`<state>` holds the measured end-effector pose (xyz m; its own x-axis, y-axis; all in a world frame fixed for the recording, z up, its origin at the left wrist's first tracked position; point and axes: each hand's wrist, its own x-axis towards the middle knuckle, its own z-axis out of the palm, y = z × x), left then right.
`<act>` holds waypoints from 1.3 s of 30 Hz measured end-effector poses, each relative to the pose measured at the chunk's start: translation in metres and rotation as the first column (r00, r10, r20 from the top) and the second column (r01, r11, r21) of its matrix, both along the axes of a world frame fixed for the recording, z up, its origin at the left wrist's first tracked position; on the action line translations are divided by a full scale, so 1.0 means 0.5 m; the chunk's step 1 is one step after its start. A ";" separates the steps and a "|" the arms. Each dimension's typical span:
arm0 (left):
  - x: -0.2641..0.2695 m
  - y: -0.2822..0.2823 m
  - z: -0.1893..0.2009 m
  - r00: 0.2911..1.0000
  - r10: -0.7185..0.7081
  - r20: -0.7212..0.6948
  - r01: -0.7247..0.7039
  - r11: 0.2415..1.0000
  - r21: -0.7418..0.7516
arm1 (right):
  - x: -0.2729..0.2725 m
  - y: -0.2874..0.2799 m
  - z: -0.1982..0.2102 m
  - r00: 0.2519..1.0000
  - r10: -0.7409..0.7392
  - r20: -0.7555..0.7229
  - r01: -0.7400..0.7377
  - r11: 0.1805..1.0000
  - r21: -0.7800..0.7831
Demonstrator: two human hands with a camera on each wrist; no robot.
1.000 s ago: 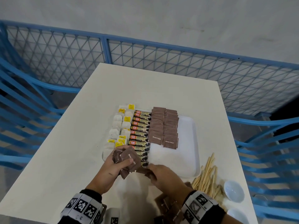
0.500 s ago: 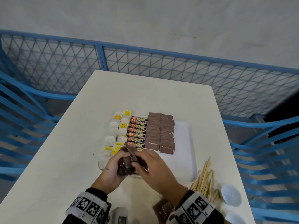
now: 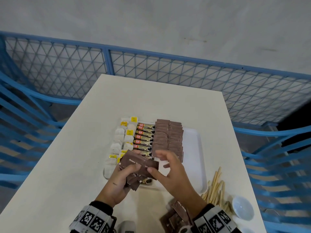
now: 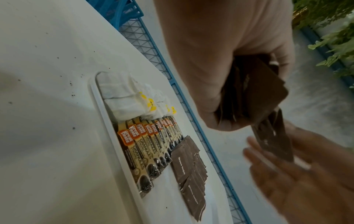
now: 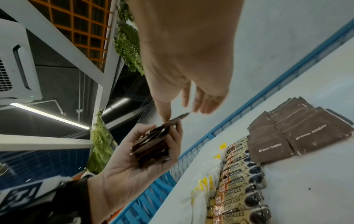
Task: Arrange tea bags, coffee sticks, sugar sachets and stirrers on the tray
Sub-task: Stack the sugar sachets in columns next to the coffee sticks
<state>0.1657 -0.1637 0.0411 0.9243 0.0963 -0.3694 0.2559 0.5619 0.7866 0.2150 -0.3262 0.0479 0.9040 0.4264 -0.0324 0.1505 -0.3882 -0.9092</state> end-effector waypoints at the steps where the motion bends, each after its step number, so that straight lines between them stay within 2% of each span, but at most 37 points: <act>1: 0.000 0.000 0.004 1.000 -0.007 0.016 0.007 1.000 0.004 | 0.002 -0.001 0.002 0.994 0.018 -0.106 -0.018 1.000 -0.004; 3: 0.002 0.001 0.011 0.999 -0.018 0.040 0.017 0.999 0.027 | 0.004 -0.004 0.003 0.964 0.078 -0.253 -0.071 0.997 0.037; 5: 0.004 0.000 0.013 0.998 -0.026 0.049 0.023 0.998 0.056 | 0.006 -0.008 0.003 0.951 0.099 -0.291 -0.073 0.992 0.099; 10: 0.000 0.020 0.006 0.999 0.051 0.008 -0.051 0.997 0.058 | 0.015 -0.023 0.022 0.905 0.060 -0.421 0.088 0.942 0.325; 13: -0.002 0.035 0.004 0.996 0.084 0.003 -0.084 0.995 0.060 | 0.021 -0.040 0.020 0.893 0.037 -0.448 0.141 0.923 0.357; 16: -0.002 0.043 0.002 0.996 0.082 -0.016 -0.081 0.993 0.082 | 0.027 -0.055 0.014 0.906 0.005 -0.424 0.148 0.933 0.328; 19: -0.002 0.050 -0.010 0.995 0.095 -0.040 -0.092 0.993 0.076 | 0.033 -0.069 0.004 0.901 -0.084 -0.425 0.222 0.932 0.287; 23: -0.007 0.048 -0.013 0.994 0.093 -0.055 -0.088 0.993 0.077 | 0.052 -0.085 -0.022 0.842 -0.143 -0.520 0.330 0.899 0.287; 27: -0.007 0.044 -0.018 0.994 0.093 -0.055 -0.088 0.992 0.095 | 0.084 -0.099 -0.060 0.816 -0.175 -0.551 0.319 0.931 0.177; 31: -0.005 0.044 -0.029 0.994 0.090 -0.056 -0.085 0.992 0.097 | 0.120 -0.092 -0.094 0.893 -0.197 -0.404 0.209 0.978 -0.015; 34: -0.005 0.042 -0.029 0.993 0.091 -0.076 -0.084 0.993 0.083 | 0.142 -0.073 -0.109 0.948 -0.206 -0.243 0.169 0.972 -0.165; 39: -0.006 0.042 -0.031 0.991 0.083 -0.108 -0.076 0.995 0.070 | 0.169 -0.038 -0.122 0.965 -0.206 -0.163 0.160 0.953 -0.258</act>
<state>0.1627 -0.1425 0.0256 0.8667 0.1954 -0.4590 0.2996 0.5318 0.7921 0.2994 -0.3455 -0.0133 0.9335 0.2128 -0.2886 -0.1066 -0.6036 -0.7901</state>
